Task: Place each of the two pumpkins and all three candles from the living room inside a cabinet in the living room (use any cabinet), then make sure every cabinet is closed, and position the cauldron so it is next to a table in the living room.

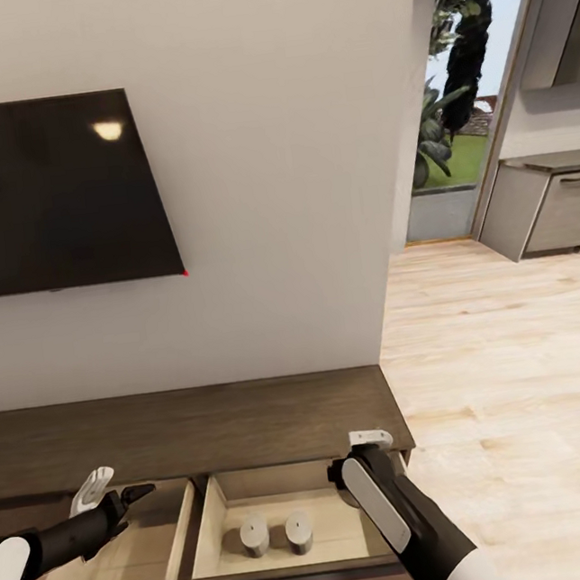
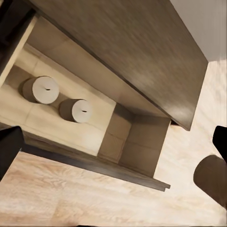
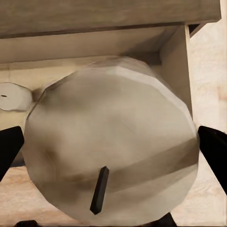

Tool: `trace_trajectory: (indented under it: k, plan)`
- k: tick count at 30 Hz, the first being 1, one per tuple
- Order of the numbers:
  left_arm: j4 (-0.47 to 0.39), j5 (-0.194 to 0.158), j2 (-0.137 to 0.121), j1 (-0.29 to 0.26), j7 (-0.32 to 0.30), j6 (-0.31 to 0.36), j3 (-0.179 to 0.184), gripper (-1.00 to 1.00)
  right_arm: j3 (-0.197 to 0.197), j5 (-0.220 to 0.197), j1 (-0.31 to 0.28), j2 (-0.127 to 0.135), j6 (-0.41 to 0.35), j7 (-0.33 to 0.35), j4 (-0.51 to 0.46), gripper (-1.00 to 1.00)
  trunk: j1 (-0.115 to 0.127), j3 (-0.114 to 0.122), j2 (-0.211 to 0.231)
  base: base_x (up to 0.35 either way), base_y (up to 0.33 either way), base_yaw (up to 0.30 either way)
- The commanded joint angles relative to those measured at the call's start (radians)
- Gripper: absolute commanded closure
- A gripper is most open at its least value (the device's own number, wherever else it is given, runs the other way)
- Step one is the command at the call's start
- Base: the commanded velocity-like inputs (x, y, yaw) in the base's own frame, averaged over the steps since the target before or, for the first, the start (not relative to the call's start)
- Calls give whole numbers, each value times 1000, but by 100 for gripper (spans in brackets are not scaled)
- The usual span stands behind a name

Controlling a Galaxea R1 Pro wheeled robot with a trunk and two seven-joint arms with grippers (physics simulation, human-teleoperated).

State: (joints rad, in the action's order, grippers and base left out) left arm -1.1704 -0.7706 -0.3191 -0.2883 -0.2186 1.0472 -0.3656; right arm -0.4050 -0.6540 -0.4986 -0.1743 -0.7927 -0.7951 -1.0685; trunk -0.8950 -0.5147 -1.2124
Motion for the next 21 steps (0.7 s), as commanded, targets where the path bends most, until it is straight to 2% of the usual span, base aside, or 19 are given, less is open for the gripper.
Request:
trace_trajectory:
  k: [1,5,8,12,17,21]
  plan:
    - [0,1,-1,0,-27,0,0,-100,-3,1,-1,0,4,0,11,100,-4,-3,-7,0,0,0]
    - [9,2,-4,0,-112,0,1,-100,-13,2,-3,0,5,0,28,100,-19,-16,-35,0,0,0]
    - [48,3,-1,0,-138,0,1,-100,-15,3,-4,0,3,0,38,100,-31,-25,-56,0,0,0]
    - [66,3,1,0,-143,0,1,-100,-14,3,-5,0,3,0,49,100,-46,-38,-84,0,0,0]
    - [70,1,1,0,-147,0,-3,-100,-11,-7,-37,0,8,2,112,100,-65,-53,-119,0,0,0]
    - [72,1,0,0,-148,0,-7,-100,-13,-2,-43,0,10,35,136,100,-81,-66,-147,0,0,0]
